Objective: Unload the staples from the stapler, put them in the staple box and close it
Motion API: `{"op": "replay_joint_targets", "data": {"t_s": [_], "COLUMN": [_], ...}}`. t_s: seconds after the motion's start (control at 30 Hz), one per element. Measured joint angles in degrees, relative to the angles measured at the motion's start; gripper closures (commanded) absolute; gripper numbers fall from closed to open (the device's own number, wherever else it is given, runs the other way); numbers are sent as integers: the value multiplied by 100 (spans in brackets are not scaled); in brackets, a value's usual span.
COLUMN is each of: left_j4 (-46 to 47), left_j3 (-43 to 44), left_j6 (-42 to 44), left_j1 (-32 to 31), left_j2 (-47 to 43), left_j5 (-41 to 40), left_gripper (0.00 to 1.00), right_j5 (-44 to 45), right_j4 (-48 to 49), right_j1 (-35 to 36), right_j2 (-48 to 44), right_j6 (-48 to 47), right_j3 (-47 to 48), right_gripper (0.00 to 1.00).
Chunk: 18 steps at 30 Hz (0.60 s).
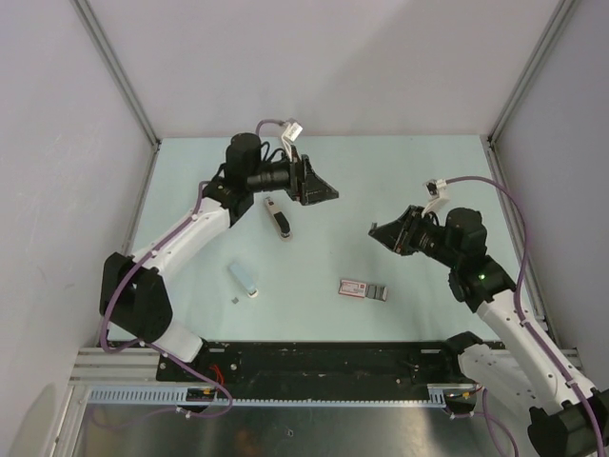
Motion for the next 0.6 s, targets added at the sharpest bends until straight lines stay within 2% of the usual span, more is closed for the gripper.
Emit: {"op": "replay_joint_targets", "data": {"t_s": [0.2, 0.33, 0.6], "left_j4": [-1770, -2476, -3139], "left_j3": [59, -33, -590], "left_j6": [2116, 3143, 4242], "left_j1": [0, 0, -125], "left_j2": [0, 0, -149], "left_j5": [-1069, -1729, -2754], "left_gripper": [23, 25, 26], "right_j5": [1272, 2179, 3934], "right_j4": [-1635, -2411, -2806], "right_j1": [321, 848, 2280], "right_j2": [177, 415, 1095], "right_j6": [-160, -72, 765], "right_j3": [48, 46, 28], "right_gripper": [96, 96, 96]}}
